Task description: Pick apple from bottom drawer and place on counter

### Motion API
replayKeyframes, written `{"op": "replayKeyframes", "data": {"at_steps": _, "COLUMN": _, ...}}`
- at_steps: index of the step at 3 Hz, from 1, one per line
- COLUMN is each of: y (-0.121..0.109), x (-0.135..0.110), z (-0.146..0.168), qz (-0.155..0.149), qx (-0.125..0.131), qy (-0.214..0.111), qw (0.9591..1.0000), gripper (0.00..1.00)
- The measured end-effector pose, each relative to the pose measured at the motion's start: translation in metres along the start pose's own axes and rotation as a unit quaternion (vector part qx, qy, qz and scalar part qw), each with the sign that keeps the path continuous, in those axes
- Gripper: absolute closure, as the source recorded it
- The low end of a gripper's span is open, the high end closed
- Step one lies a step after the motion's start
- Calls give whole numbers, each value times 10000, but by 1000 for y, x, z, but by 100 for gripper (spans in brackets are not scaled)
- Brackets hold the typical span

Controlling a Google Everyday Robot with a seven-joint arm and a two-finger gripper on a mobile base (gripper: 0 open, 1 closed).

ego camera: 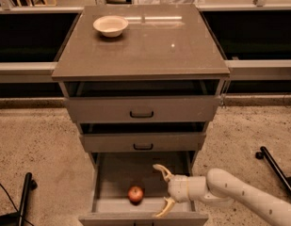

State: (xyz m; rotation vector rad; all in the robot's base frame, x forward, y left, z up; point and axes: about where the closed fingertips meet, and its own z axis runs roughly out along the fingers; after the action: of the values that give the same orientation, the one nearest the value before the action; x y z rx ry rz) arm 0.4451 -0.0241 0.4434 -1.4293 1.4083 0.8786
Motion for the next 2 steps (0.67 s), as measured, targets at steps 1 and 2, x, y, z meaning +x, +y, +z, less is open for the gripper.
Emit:
{"op": "replayKeyframes", "data": {"at_steps": 1, "y": -13, "x": 65, "z": 39, "qz": 39, "qx": 291, "qy": -223, "qw": 9993, "gripper": 0}}
{"op": "replayKeyframes", "data": {"at_steps": 2, "y": -14, "x": 65, "z": 40, "qz": 22, "qx": 285, "qy": -204, "qw": 9994, "gripper": 0}}
